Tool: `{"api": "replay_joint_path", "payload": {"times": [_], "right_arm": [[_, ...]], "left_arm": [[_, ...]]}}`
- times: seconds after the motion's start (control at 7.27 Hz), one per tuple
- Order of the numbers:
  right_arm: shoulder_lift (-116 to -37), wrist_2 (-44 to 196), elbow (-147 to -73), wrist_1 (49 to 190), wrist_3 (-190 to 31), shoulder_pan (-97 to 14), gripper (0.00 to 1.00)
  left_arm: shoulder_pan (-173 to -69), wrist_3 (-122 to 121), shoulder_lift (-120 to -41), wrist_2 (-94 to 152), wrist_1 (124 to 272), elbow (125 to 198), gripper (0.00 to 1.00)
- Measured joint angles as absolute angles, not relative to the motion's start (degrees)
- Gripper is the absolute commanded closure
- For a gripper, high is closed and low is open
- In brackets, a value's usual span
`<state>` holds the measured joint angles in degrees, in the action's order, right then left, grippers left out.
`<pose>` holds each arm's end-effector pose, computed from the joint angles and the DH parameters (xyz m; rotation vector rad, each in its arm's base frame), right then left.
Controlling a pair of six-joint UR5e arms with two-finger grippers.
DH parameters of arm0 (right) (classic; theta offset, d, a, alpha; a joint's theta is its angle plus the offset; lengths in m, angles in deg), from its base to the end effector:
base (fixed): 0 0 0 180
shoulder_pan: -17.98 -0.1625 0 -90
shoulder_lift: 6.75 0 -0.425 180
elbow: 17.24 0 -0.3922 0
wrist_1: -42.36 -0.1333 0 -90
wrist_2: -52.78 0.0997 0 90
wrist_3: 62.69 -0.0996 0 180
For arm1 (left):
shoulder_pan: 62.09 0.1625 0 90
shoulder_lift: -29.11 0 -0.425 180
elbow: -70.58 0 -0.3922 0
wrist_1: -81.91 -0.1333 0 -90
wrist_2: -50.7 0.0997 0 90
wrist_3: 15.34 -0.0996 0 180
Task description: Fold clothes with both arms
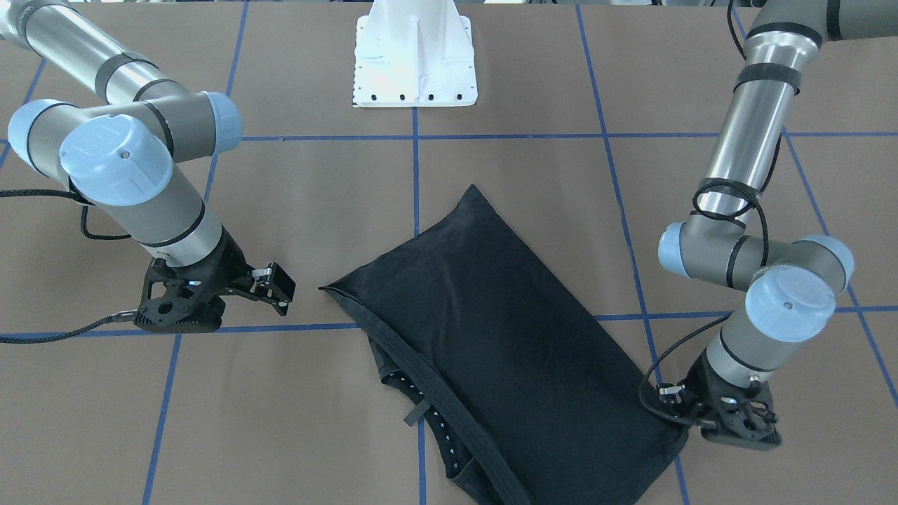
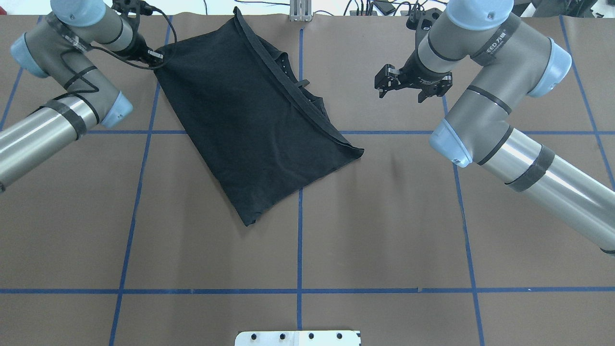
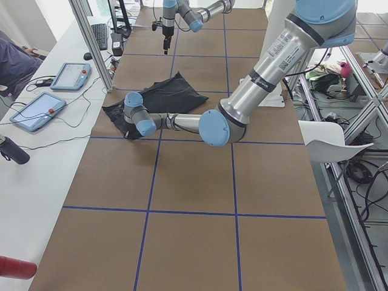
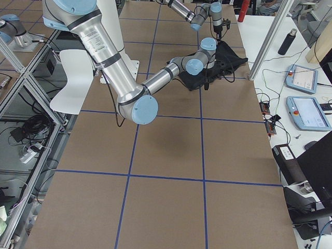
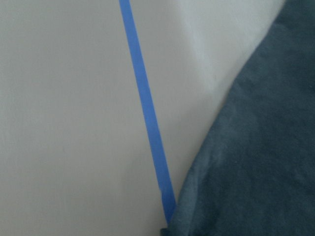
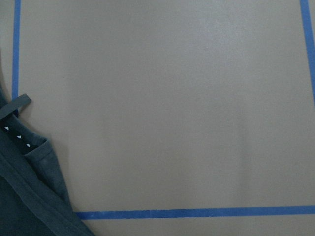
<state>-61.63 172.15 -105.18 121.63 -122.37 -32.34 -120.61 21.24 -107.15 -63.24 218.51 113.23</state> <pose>-0.3853 -0.5967 0.2898 0.1119 -0.8840 0.1299 0.3563 -0.7598 0.4565 0.4267 0.7649 0.0826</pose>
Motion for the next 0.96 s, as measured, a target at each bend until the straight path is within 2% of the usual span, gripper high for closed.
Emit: {"api": "replay_joint_path", "payload": {"times": [0.14,0.55,0.96], "right_arm": [[-61.53,172.14,-105.02,121.62,-122.37,-32.08,0.0],[-56.76,171.12,-100.37,121.53,-122.68,-30.77,0.0],[-42.93,167.77,-81.9,112.88,-129.85,-28.08,0.0]], "left_arm": [[-121.96,19.09,-108.04,-63.6,218.65,112.33,0.0],[-123.59,14.11,-103.9,-66.61,219.73,118.28,0.0],[-123.85,13.85,-98.36,-70.75,220.1,124.5,0.0]]}}
